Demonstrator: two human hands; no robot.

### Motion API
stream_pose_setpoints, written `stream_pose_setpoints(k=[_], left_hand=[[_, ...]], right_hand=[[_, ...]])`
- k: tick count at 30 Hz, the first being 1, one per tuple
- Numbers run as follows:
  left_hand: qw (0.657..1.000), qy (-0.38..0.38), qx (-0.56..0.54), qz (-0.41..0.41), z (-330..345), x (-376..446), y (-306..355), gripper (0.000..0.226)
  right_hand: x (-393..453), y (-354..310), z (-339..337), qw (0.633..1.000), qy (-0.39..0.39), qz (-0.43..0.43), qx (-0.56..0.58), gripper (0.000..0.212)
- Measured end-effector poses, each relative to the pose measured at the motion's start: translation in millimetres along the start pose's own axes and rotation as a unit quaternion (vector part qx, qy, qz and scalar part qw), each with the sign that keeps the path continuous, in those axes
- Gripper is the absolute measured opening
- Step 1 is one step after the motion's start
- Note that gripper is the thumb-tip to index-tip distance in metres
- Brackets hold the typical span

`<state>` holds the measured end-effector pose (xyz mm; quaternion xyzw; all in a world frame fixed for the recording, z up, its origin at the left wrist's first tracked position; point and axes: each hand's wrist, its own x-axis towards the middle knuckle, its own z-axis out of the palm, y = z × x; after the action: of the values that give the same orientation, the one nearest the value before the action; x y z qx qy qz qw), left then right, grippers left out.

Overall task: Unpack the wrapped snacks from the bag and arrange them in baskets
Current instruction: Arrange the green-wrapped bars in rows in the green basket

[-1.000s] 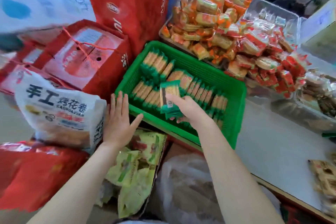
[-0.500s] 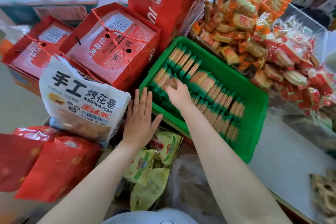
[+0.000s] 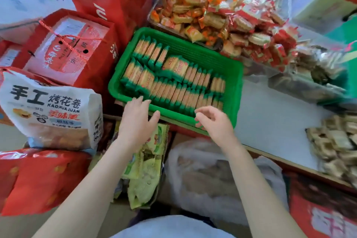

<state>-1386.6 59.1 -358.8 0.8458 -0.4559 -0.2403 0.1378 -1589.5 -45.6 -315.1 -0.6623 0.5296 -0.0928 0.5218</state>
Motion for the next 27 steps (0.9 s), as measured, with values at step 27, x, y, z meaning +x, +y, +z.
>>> stream_pose_setpoints(k=[27], left_hand=[[0.893,-0.122,0.12,0.416,274.9,-399.9,476.9,0.041]], right_hand=[[-517.5,425.1,-342.8,0.923,0.324,0.125,-0.165,0.033]])
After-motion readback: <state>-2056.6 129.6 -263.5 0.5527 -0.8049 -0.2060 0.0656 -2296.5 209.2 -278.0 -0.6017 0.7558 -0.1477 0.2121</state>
